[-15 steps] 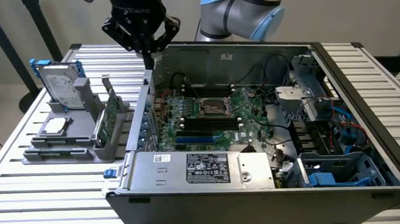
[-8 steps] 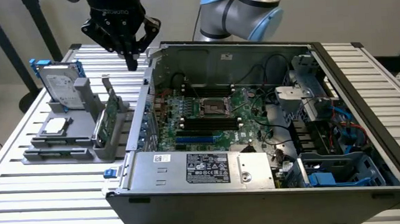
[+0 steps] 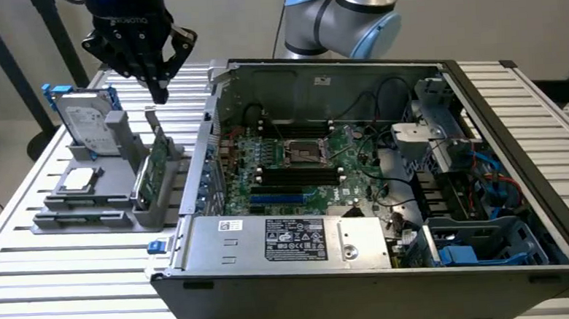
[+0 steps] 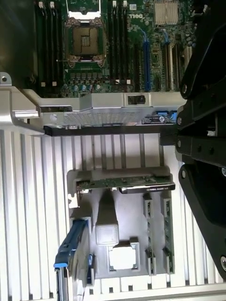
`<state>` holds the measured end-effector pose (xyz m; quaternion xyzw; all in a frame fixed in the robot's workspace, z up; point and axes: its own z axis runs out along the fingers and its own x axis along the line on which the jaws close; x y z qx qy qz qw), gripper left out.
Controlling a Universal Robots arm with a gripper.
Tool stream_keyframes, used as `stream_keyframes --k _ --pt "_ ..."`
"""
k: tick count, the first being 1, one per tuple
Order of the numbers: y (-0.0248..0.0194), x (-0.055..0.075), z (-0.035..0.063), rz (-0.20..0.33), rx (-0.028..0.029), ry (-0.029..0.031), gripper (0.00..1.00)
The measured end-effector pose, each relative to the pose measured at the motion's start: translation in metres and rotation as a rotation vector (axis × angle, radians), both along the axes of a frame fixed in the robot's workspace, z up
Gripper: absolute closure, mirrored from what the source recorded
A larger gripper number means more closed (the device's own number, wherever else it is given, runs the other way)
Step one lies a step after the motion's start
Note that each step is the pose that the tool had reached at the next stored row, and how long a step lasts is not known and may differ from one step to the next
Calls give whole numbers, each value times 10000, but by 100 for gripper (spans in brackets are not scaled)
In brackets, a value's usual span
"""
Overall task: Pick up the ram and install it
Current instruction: 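Reach for the ram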
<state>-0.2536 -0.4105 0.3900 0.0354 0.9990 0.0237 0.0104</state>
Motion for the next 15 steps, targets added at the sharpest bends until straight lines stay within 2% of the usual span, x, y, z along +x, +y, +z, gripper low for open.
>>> stream_keyframes --k 15 --pt "-91 -608 -132 0 -50 59 89"
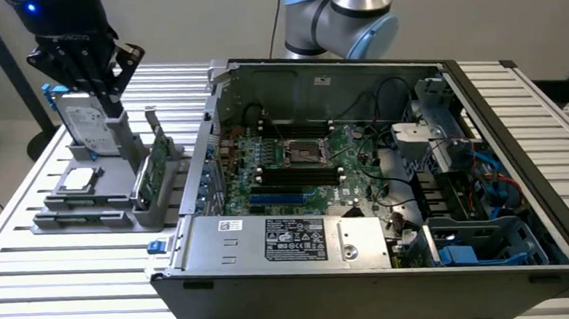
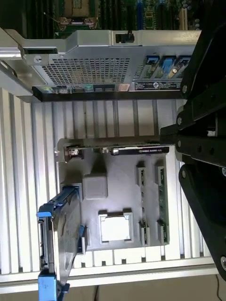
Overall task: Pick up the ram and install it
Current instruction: 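Reach for the ram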
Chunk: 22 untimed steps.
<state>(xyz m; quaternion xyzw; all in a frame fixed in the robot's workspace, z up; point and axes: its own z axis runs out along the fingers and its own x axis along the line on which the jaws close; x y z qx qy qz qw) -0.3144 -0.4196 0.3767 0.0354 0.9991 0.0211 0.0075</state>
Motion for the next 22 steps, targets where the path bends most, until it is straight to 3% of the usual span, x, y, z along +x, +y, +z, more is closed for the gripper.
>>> stream_keyframes --k 22 --pt "-127 -853 -200 1 -89 125 89"
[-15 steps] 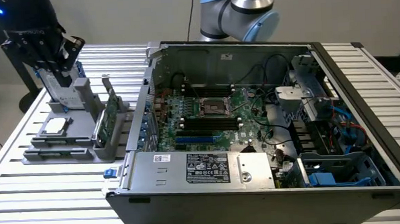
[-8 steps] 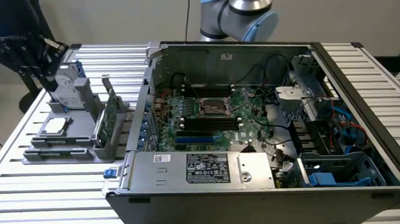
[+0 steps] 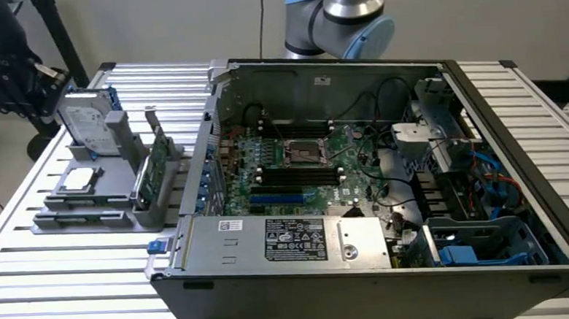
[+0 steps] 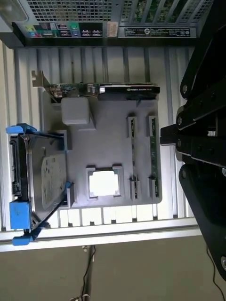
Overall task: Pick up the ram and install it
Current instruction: 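Reach for the ram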
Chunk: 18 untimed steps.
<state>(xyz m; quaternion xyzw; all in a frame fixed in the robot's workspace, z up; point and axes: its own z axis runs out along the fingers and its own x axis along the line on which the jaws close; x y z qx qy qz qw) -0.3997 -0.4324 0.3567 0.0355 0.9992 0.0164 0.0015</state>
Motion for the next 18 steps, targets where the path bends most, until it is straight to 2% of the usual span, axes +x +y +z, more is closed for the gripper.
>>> stream_keyframes --k 4,8,14,18 --pt "-23 -124 -37 -1 -14 39 89" --pt "-26 -201 -77 36 -25 78 89" --pt "1 -212 -144 247 -38 86 89" --pt "7 -212 -156 292 -58 119 89"
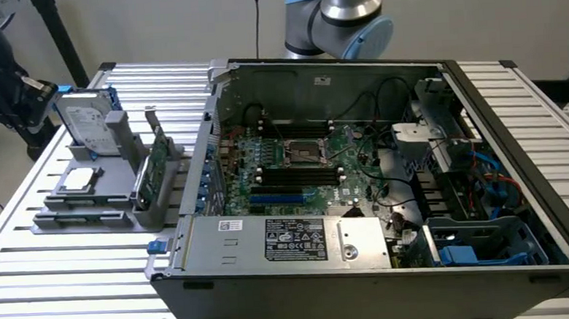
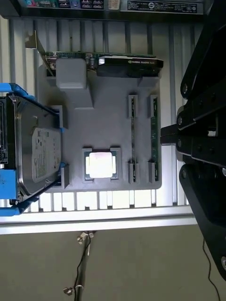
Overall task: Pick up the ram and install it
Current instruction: 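Reach for the ram, then pick up the ram and move it above insertion slot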
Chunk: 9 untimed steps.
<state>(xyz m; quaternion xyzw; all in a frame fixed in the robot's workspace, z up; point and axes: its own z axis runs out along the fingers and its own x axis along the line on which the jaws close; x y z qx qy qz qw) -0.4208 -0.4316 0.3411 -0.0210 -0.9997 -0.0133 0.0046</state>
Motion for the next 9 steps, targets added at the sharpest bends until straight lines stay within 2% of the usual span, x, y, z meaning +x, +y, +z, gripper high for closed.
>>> stream_keyframes --k 9 --pt "1 0 0 0 0 1 89"
